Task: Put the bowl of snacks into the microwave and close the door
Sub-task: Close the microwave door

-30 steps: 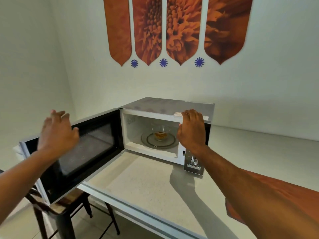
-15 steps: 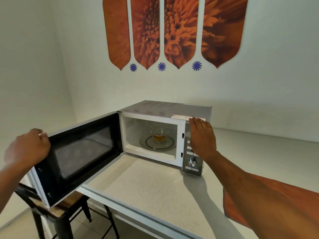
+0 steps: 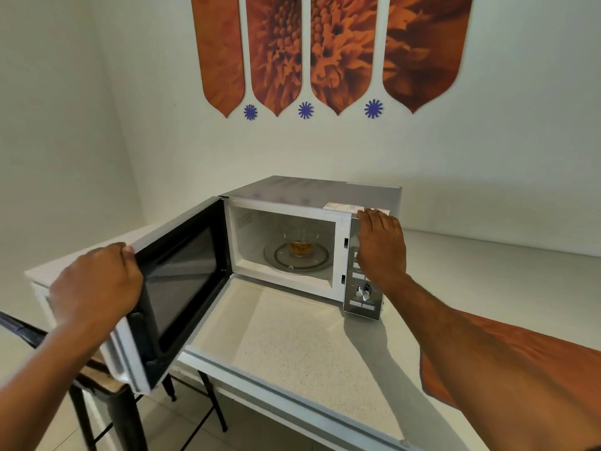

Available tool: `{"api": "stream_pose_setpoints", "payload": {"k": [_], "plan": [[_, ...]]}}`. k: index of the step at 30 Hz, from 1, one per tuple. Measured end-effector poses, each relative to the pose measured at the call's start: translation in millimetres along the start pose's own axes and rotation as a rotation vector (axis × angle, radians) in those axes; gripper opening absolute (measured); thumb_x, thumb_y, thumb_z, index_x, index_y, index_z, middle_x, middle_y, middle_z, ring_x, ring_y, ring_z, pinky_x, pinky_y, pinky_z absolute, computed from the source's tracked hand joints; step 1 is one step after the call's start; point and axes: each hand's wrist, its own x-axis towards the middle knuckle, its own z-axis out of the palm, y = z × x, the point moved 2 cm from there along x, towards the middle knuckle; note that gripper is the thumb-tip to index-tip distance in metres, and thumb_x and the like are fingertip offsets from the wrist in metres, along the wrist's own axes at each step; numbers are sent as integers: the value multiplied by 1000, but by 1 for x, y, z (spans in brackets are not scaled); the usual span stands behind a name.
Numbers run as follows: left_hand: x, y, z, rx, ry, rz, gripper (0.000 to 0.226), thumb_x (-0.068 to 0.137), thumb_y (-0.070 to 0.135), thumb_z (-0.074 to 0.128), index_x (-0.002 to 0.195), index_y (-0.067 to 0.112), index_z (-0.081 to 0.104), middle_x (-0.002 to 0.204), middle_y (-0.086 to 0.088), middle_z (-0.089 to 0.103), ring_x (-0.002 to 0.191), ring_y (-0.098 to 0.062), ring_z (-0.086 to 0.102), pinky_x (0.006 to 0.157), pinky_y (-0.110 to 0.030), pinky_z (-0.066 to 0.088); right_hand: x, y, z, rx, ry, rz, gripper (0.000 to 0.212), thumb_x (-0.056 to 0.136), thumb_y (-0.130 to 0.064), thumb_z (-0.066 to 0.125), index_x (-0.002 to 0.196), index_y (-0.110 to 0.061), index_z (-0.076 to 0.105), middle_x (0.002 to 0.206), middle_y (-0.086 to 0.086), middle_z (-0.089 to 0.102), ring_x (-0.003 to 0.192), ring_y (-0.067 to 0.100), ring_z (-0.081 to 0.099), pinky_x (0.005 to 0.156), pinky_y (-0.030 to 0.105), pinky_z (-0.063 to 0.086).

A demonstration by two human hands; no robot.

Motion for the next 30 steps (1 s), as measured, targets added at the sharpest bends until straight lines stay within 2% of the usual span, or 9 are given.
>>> {"api": "stream_pose_setpoints", "payload": {"k": [3,8,11,15,18,21,24,27,30], "plan": [[-18,23,-7,-55,15,54,42,100,42,26,81,21,57,67,-2,50,58,-29,48,55,-36,45,0,-1,1,8,14,13,80,86,-11,70,156,-9,33,163,13,39,153,31,32,129,49,19],[-35,61,-3,-166,-15,173,54,98,58,20,99,20,58,71,2,58,59,-19,52,55,-33,45,0,-1,3,12,7,19,83,85,-12,72,157,-10,32,163,13,37,153,32,30,129,49,19],[-46,86,5,-247,-5,215,72,94,70,22,122,15,57,92,-5,67,69,-17,53,57,-30,42,0,-1,3,11,7,21,84,84,-10,73,157,-9,31,164,13,37,153,32,30,129,49,19],[-57,116,17,-380,-88,254,85,90,77,25,144,15,46,115,-7,70,96,-23,69,76,-36,57,0,0,4,7,6,21,85,85,-11,73,158,-10,29,164,13,36,154,32,29,129,50,18],[-62,139,29,-567,-142,294,75,93,69,33,140,14,53,112,-3,72,96,-20,69,82,-32,56,1,-1,4,19,-2,31,86,87,-16,75,159,-12,27,166,12,33,155,32,26,130,50,16],[-61,161,40,-815,-198,265,52,97,58,39,116,20,69,84,6,73,75,-8,68,70,-26,57,1,0,5,15,-6,30,85,89,-17,73,159,-12,26,167,12,31,156,32,25,130,50,16],[-59,182,57,-964,-241,197,49,95,56,41,106,20,73,76,11,70,64,0,64,57,-9,43,2,-1,6,16,-2,31,83,89,-17,72,159,-13,27,166,11,32,156,31,26,129,49,17],[-58,202,76,-1155,-369,40,57,84,65,45,99,17,71,83,3,71,76,-10,66,68,-22,49,3,0,6,9,7,21,85,88,-20,74,159,-14,28,166,9,34,155,29,27,129,48,18],[-52,224,93,-1303,-547,-49,45,85,59,52,96,18,68,91,-2,71,89,-20,66,81,-32,55,4,0,7,-8,24,24,89,82,-20,79,157,-14,31,163,9,38,153,29,31,129,48,20]]}}
